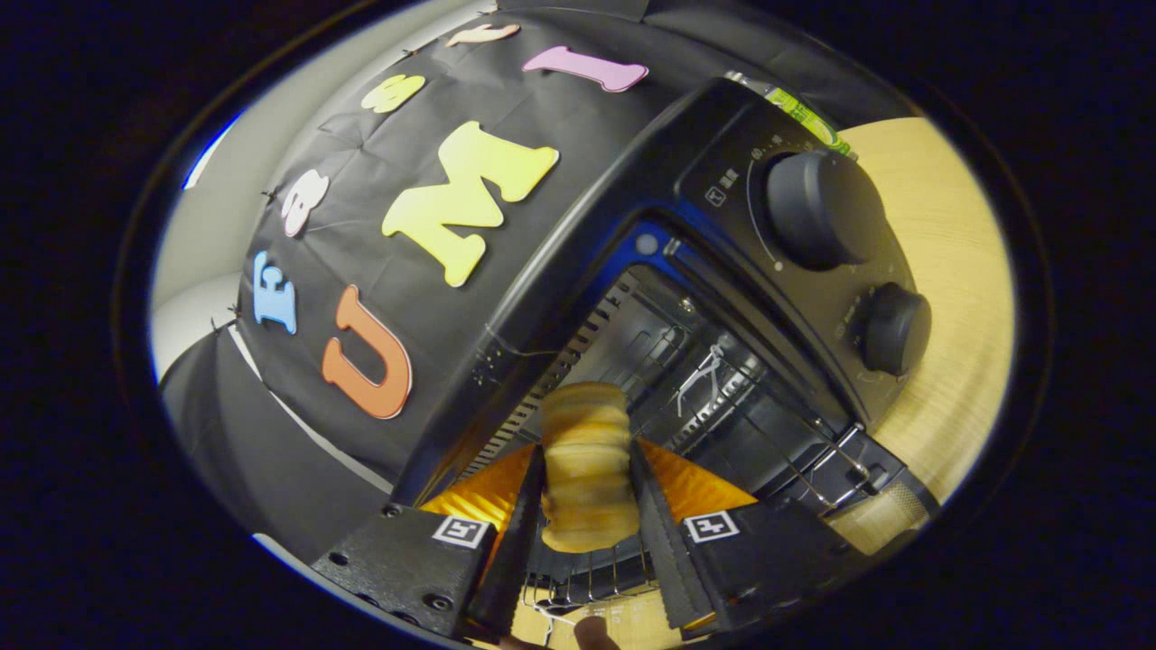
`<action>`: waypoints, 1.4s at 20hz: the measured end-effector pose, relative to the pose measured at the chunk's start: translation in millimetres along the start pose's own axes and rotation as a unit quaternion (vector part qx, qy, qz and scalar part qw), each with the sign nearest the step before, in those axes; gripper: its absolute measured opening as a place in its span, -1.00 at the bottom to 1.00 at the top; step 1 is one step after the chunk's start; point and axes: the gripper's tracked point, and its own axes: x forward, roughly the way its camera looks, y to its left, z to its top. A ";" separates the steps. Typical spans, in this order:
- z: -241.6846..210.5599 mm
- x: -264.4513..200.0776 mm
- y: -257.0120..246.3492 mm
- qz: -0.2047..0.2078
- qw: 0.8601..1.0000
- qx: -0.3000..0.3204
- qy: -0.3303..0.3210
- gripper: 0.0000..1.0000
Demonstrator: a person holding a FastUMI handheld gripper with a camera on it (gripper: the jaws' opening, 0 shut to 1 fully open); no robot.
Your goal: Open the toaster oven, put the food inside, and close the toaster oven door.
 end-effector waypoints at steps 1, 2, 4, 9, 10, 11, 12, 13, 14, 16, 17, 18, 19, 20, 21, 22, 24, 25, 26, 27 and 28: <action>-3.3 -2.4 3.0 0.006 1.000 -0.003 0.007 0.32; -4.0 -5.4 2.9 0.004 1.000 -0.010 0.007 0.40; -3.9 -7.9 0.1 -0.010 1.000 -0.025 0.004 0.57; -3.0 -37.2 4.9 -0.019 0.999 -0.042 0.008 0.95; -3.8 -44.4 7.4 -0.022 0.999 -0.044 0.014 0.98; -4.1 -52.4 10.1 -0.024 0.998 -0.048 0.015 1.00; -3.2 -60.5 13.3 -0.025 0.998 -0.056 0.015 1.00; -2.7 -68.7 16.4 -0.029 0.997 -0.068 0.014 1.00; -3.7 -79.2 18.4 -0.037 0.995 -0.088 0.011 1.00; -8.6 -97.1 21.9 -0.051 0.988 -0.143 0.019 1.00; -11.0 -105.4 22.6 -0.060 0.983 -0.171 0.019 1.00; -12.7 -114.7 22.9 -0.070 0.977 -0.203 0.015 1.00; -13.2 -122.5 24.0 -0.076 0.971 -0.226 0.010 1.00; -15.4 -129.0 24.9 -0.084 0.966 -0.244 0.010 1.00; -17.8 -134.7 22.3 -0.099 0.961 -0.259 0.012 1.00; -18.7 -140.9 13.2 -0.132 0.953 -0.272 0.019 1.00; -30.6 -153.2 -5.1 -0.189 0.932 -0.304 0.063 1.00; -36.3 -157.3 -7.4 -0.198 0.923 -0.318 0.085 1.00; -42.9 -161.8 -11.4 -0.205 0.918 -0.324 0.101 1.00; -47.8 -163.8 -15.5 -0.210 0.916 -0.324 0.113 1.00; -54.7 -165.7 -20.8 -0.211 0.915 -0.322 0.124 1.00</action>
